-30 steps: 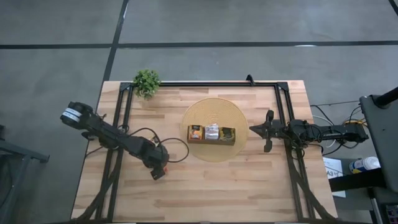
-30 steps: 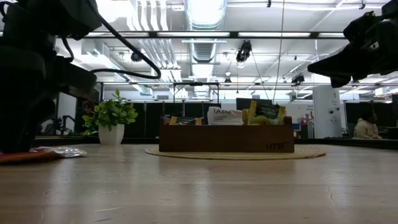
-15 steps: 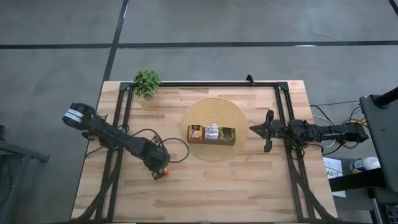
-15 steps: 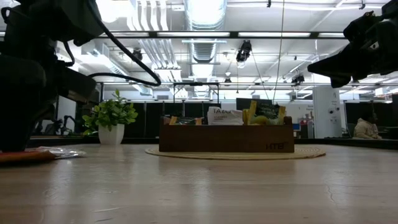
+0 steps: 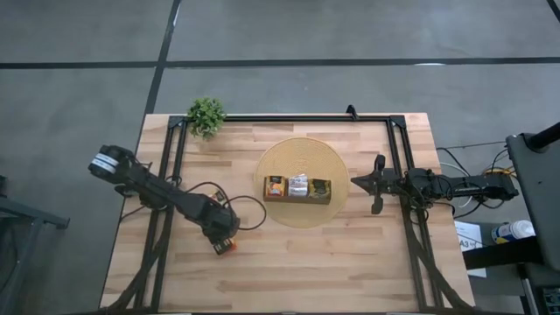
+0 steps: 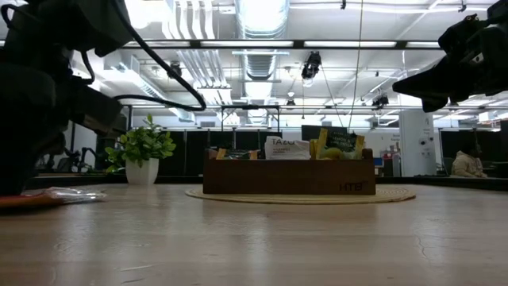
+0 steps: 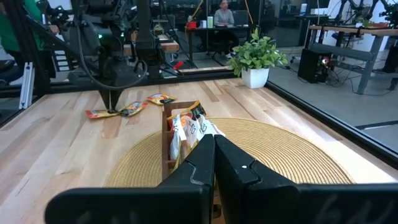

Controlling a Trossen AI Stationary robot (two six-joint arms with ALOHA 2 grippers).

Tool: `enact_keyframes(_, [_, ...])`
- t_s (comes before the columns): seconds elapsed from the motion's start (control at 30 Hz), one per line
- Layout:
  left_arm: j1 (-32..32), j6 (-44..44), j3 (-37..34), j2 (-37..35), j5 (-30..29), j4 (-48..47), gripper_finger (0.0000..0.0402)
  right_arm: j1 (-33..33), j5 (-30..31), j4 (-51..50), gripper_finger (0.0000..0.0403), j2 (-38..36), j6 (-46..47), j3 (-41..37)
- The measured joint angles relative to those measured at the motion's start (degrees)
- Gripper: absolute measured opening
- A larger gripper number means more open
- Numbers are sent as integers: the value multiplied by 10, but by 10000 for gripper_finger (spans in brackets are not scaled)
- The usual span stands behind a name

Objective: Pick & Place Tea
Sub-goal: Put the orange tea bag into the left section of the wooden organizer

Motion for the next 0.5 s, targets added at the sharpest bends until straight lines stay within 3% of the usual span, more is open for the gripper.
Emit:
enact_keyframes(0.23, [-2, 13, -1, -7, -8, 1, 176, 0, 0, 0, 9, 0, 0, 0])
enact_keyframes(0.5, [-3, 10, 1, -8, -92, -36, 355, 0, 0, 0, 9, 0, 0, 0])
